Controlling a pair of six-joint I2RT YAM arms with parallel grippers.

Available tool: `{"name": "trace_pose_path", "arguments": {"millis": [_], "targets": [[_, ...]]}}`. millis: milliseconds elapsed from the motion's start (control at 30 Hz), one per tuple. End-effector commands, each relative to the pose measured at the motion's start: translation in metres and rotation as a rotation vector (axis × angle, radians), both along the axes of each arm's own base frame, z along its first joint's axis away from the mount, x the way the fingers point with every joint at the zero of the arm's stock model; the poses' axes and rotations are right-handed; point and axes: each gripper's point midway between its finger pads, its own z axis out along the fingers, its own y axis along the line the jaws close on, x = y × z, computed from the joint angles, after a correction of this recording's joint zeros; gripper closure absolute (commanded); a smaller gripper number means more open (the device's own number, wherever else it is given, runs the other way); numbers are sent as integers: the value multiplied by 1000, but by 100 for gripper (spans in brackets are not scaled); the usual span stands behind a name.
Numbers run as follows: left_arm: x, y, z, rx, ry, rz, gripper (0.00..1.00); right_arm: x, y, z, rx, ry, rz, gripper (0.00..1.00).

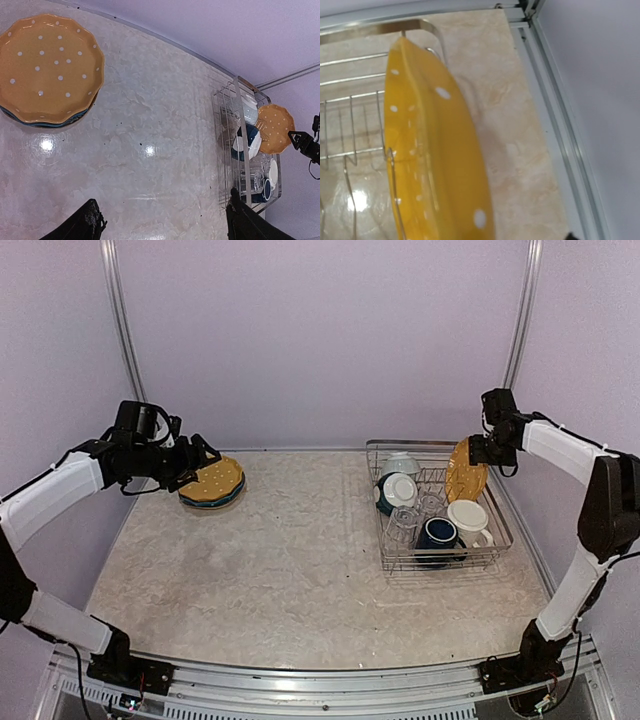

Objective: Unload the mixed dishes from the dish rack
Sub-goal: Grab the plate from the dish rack.

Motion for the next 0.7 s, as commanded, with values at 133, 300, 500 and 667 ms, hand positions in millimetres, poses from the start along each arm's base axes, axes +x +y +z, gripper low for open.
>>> {"name": "trace_pose_path", "arguments": {"millis": [133, 300, 500, 667], "targets": [[-8, -29, 11, 28, -50, -53, 18, 22, -4, -17, 15, 3, -20, 47], [-8, -49, 8, 38, -41, -97, 18, 26, -6, -24, 4, 1, -39, 55], [-4, -63, 16, 11, -55, -112, 18, 27, -10, -29, -10, 4, -58, 67], [-1, -68, 20, 10, -63, -115, 18, 25, -9, -26, -10, -6, -59, 81]]}}
